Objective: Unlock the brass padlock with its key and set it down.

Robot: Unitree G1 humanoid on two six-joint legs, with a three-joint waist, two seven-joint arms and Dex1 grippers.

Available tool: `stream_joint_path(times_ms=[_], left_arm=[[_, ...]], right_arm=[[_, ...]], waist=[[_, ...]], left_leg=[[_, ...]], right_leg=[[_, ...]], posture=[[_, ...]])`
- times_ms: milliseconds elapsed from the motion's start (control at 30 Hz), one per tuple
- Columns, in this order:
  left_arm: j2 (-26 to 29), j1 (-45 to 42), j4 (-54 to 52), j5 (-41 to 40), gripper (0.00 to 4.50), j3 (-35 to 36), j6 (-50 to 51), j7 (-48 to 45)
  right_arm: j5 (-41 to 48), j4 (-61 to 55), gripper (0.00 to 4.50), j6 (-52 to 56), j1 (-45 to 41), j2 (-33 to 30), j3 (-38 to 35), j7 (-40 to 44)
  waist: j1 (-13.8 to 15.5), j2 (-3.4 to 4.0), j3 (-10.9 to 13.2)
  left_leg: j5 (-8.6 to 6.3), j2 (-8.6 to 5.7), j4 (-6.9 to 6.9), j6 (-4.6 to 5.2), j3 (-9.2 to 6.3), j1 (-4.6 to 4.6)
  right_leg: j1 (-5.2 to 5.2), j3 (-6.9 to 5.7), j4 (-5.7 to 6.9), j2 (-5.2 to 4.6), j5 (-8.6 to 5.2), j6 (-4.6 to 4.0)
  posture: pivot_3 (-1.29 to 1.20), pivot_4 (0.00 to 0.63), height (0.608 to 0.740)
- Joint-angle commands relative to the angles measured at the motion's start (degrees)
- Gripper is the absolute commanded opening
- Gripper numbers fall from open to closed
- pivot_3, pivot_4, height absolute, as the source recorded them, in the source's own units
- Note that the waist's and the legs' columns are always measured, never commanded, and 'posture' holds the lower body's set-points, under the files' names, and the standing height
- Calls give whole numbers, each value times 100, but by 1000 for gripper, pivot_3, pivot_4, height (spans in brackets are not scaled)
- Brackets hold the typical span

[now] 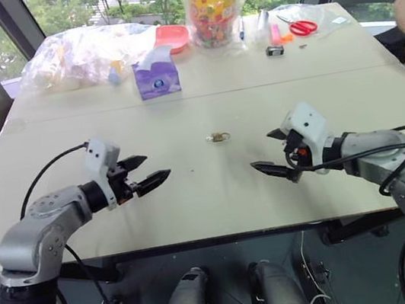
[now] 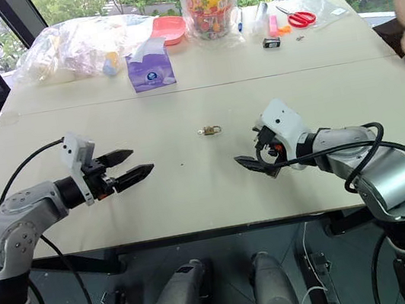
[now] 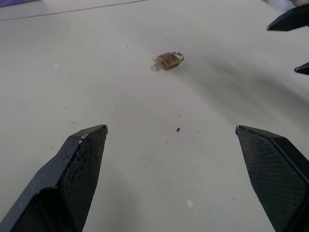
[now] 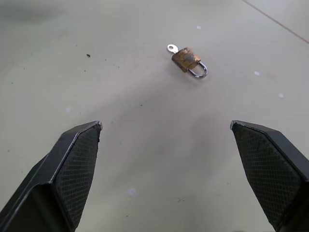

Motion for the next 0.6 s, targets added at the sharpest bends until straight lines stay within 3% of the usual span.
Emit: stream_joint_path(times_ms=[33, 433, 600], left_arm=[[-74, -62, -142, -117, 4432, 183, -61, 102], [-157, 7, -126, 20, 4432, 80, -194, 223], [334, -164, 218, 663, 4432, -461, -485, -236]], right_arm=[[-19, -17, 4500, -111, -177, -49, 2, 47], [-293, 318, 4500, -482, -442, -181, 270, 287], [-680, 941, 4500, -751, -1139, -105, 965, 573]], waist=[[0, 0, 0], [0, 0, 0], [-21, 0, 0]], left_leg=[[0, 0, 0, 0, 0, 0], [0, 0, 2, 0, 2, 0], [0, 1, 4, 0, 4, 2]], right_leg=[[0, 0, 0, 0, 0, 0], [0, 1, 0, 0, 7, -11], [0, 1, 3, 2, 8, -13]], posture=[[0, 150, 740], [0, 150, 740], [0, 150, 740]])
